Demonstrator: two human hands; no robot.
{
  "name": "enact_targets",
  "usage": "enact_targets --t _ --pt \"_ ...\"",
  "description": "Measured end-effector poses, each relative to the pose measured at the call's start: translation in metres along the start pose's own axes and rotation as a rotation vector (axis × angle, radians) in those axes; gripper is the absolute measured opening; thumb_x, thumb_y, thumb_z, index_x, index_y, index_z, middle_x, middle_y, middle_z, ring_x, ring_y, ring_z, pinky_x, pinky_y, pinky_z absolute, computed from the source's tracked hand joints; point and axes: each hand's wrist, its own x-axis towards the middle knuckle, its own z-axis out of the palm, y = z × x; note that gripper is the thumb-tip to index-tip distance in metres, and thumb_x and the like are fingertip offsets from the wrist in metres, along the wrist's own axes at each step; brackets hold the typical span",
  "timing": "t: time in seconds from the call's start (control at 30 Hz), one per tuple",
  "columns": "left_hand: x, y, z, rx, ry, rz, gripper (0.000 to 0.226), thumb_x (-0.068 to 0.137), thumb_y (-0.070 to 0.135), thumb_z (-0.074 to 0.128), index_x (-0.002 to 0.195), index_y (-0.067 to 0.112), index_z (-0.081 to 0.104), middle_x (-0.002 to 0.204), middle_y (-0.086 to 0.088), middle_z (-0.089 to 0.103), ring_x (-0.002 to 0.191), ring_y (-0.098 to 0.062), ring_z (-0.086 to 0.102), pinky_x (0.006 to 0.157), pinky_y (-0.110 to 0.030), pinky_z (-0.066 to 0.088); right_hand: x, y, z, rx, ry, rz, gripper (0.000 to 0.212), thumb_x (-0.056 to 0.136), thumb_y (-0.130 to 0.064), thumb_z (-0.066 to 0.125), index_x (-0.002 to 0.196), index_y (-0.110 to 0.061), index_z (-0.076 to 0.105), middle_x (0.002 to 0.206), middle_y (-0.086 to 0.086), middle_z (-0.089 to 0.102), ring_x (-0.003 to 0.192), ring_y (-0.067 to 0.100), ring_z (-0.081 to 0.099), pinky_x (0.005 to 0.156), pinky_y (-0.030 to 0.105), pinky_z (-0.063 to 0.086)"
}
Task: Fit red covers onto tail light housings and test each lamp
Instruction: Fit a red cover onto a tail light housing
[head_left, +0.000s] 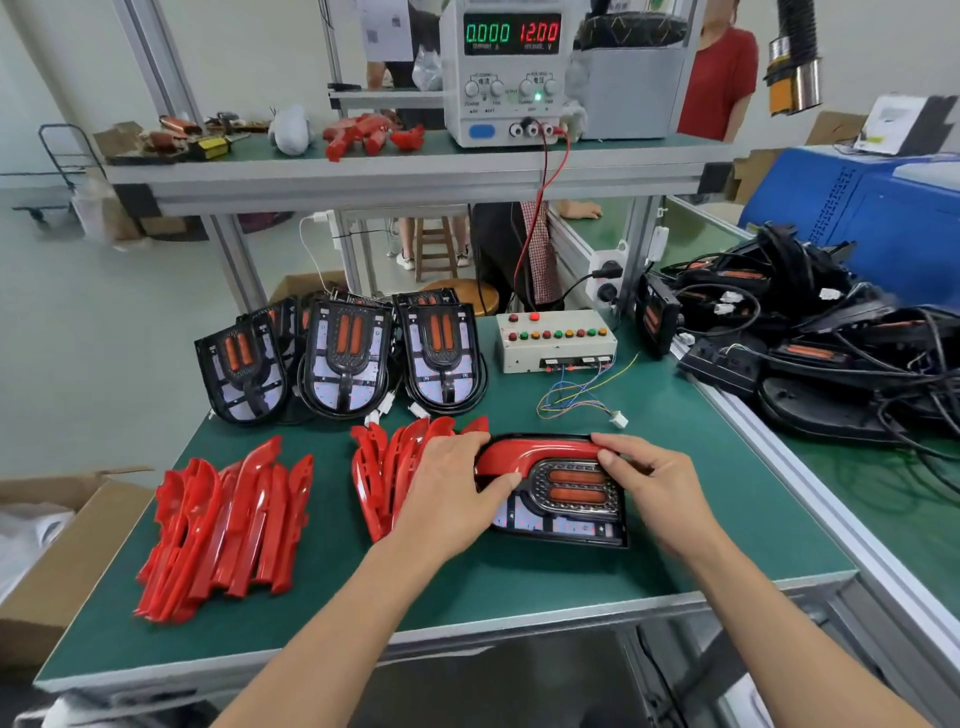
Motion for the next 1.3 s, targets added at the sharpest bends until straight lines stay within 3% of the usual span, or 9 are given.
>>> enact_targets --t 0.1,0.23,0.37,0.5,0.57,0.67,0.93,1.13,1.3 --pt "0.0 0.0 -0.002 -0.037 0.032 0.007 0.061 0.093 0.053 0.064 0.144 0.022 0.054 0.135 0.003 0.059 0.13 -0.014 0.045 0.109 -0.024 0.031 0.003 -0.008 0.001 0.05 0.012 0.022 0.033 0.092 -0.006 0.071 0.092 -0.037 0.082 0.102 -0.008 0.079 0.092 0.001 0.069 0.083 0.011 0.052" --pt "0.004 0.0 -0.008 -0.321 0.06 -0.084 0.051 0.092 0.048 0.069 0.136 0.024 0.06 0.133 0.01 0.064 0.123 -0.006 0.058 0.112 -0.036 0.045 0.004 -0.02 0.001 0.099 0.002 0.017 0.037 0.092 -0.005 0.071 0.091 -0.04 0.082 0.094 -0.016 0.078 0.094 -0.011 0.066 0.081 0.004 0.048" --pt "0.007 0.003 -0.013 -0.623 -0.035 -0.146 0.034 0.093 0.048 0.066 0.124 0.033 0.066 0.123 0.014 0.071 0.119 -0.004 0.063 0.112 -0.039 0.047 0.004 -0.025 0.004 0.15 0.013 0.02 0.032 0.092 -0.005 0.07 0.096 -0.035 0.083 0.098 -0.006 0.08 0.104 0.004 0.068 0.094 0.019 0.052" --pt "0.007 0.009 -0.016 -0.949 -0.105 -0.259 0.026 0.102 0.03 0.06 0.127 0.025 0.066 0.126 0.001 0.072 0.122 -0.019 0.065 0.113 -0.045 0.046 0.007 -0.031 0.009 0.183 0.013 0.014 0.033 0.092 -0.005 0.069 0.094 -0.035 0.083 0.101 -0.001 0.08 0.091 0.009 0.072 0.085 0.02 0.057" --pt "0.007 0.011 -0.016 -1.076 -0.103 -0.306 0.028 0.099 0.027 0.062 0.126 0.019 0.067 0.124 -0.006 0.073 0.117 -0.022 0.068 0.106 -0.044 0.051 0.008 -0.032 0.01 0.186 0.009 0.026 0.033 0.092 -0.005 0.07 0.094 -0.034 0.083 0.101 0.0 0.08 0.091 0.01 0.072 0.086 0.022 0.058" --pt "0.008 0.014 -0.018 -1.217 -0.067 -0.37 0.022 0.098 0.018 0.065 0.118 0.018 0.071 0.114 -0.009 0.076 0.097 -0.019 0.073 0.082 -0.034 0.06 0.009 -0.032 0.012 0.176 0.004 0.04 0.032 0.092 -0.005 0.071 0.094 -0.033 0.083 0.101 0.001 0.08 0.091 0.011 0.072 0.088 0.024 0.058" --pt "0.007 0.012 -0.024 -1.343 -0.123 -0.502 0.027 0.092 0.012 0.07 0.118 0.016 0.074 0.109 -0.012 0.077 0.089 -0.022 0.076 0.073 -0.037 0.062 0.007 -0.035 0.013 0.135 -0.029 0.016 0.034 0.09 0.0 0.071 0.088 -0.032 0.084 0.097 -0.006 0.079 0.085 0.005 0.068 0.082 0.015 0.054" --pt "0.007 0.014 -0.026 -1.371 -0.189 -0.522 0.032 0.101 0.037 0.059 0.122 0.017 0.073 0.116 -0.01 0.076 0.1 -0.024 0.074 0.079 -0.038 0.06 0.006 -0.038 0.013 0.107 -0.028 -0.028 0.035 0.09 0.001 0.07 0.087 -0.031 0.083 0.099 -0.007 0.079 0.083 0.002 0.067 0.079 0.012 0.052" --pt "0.008 0.014 -0.021 -1.351 -0.077 -0.521 0.02 0.101 0.021 0.061 0.116 0.016 0.074 0.108 -0.009 0.078 0.089 -0.021 0.076 0.068 -0.033 0.061 0.006 -0.038 0.012 0.103 -0.033 -0.029 0.034 0.09 0.001 0.071 0.087 -0.03 0.083 0.103 -0.005 0.078 0.087 0.005 0.068 0.08 0.013 0.052"
